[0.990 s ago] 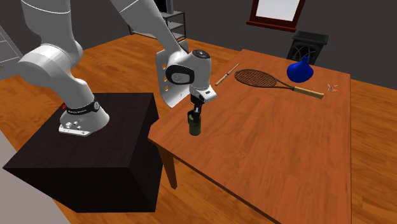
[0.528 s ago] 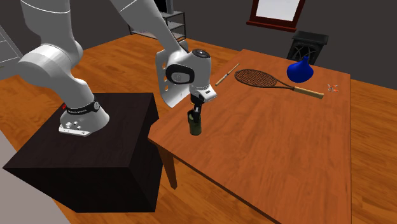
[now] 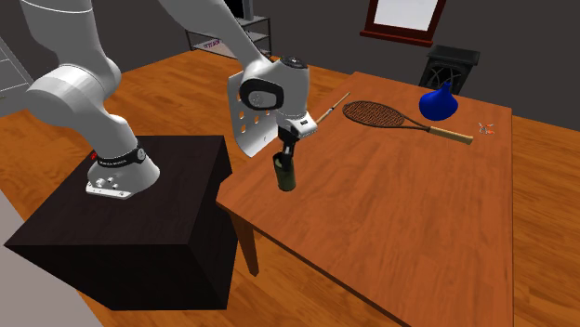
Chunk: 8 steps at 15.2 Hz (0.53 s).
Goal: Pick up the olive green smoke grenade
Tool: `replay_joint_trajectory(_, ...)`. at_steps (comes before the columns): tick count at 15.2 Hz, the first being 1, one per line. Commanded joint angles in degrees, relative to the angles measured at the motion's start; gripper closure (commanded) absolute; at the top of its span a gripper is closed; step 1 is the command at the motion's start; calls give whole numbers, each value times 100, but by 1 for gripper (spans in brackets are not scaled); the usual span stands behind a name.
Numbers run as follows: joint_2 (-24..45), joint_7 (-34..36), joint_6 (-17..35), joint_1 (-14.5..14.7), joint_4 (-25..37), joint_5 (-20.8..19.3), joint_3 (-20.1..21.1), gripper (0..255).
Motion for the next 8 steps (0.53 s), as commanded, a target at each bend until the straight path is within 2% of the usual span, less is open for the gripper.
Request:
replay_joint_trajectory(1,-126,17,-127,9,2,-2,3,255)
replay_joint_trajectory(8,-465,28,-477,8,13,-6,2,255)
